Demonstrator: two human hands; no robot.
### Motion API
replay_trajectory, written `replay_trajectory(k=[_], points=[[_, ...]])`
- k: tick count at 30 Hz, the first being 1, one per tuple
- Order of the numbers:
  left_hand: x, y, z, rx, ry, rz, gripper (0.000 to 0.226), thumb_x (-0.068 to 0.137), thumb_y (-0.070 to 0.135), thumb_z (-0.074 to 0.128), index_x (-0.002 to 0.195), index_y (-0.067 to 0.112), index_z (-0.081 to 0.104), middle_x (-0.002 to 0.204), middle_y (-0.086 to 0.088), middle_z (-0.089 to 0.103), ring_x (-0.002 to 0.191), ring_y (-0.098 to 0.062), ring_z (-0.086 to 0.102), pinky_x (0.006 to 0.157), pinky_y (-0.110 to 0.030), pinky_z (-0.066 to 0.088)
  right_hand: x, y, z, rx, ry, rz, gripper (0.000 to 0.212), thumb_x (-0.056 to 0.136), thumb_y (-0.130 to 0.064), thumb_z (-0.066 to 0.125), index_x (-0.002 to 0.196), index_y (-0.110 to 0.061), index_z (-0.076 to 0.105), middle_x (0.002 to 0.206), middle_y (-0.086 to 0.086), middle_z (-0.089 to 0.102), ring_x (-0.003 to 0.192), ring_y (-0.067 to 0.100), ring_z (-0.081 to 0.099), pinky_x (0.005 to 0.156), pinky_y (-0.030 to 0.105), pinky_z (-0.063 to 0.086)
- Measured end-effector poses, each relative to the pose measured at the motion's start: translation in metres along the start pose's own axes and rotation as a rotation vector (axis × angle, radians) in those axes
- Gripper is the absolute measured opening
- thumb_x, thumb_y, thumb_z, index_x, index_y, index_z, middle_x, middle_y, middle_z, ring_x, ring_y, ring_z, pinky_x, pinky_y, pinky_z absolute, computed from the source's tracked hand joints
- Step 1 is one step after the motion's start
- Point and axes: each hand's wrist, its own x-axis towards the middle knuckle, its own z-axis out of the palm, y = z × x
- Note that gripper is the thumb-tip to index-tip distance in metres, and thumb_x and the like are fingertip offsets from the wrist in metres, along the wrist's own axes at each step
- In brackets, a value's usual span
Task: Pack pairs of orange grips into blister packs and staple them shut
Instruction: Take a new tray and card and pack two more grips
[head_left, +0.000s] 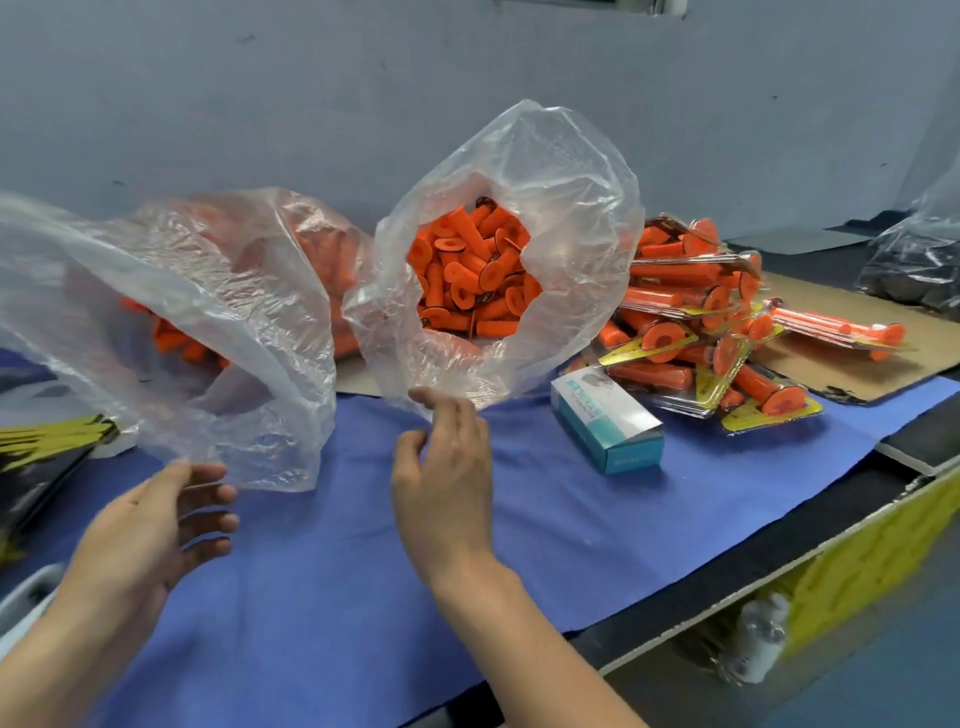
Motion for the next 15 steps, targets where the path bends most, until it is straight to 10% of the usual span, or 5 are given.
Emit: replay_trajectory(k=[8,15], points=[[-0.021,0.019,-0.021,0.096,0.045,0.119,0.031,0.103,0.025,0.042,0.089,0.012,0.065,0.066,0.0,0.067,0.051,-0.011,0.061,0.043,-0.023,0.047,-0.043,-0.061,0.079,-0.128,-0.351,-0.288,0.041,0.088,-0.016,0.047,0.128,-0.023,0.054,0.121,-0.001,0.056,0.109,0.023,0.05,0.093,0.034,0.04],[-0.013,0.069,-0.095,0.889,0.32,0.564,0.023,0.1,0.031,0.046,0.09,0.018,0.063,0.083,-0.001,0.068,0.082,-0.025,0.061,0.074,-0.042,0.049,-0.061,-0.096,0.125,-0.146,-0.423,-0.416,0.042,0.088,-0.009,0.048,0.128,-0.017,0.057,0.119,0.003,0.058,0.102,0.027,0.053,0.09,0.038,0.044]])
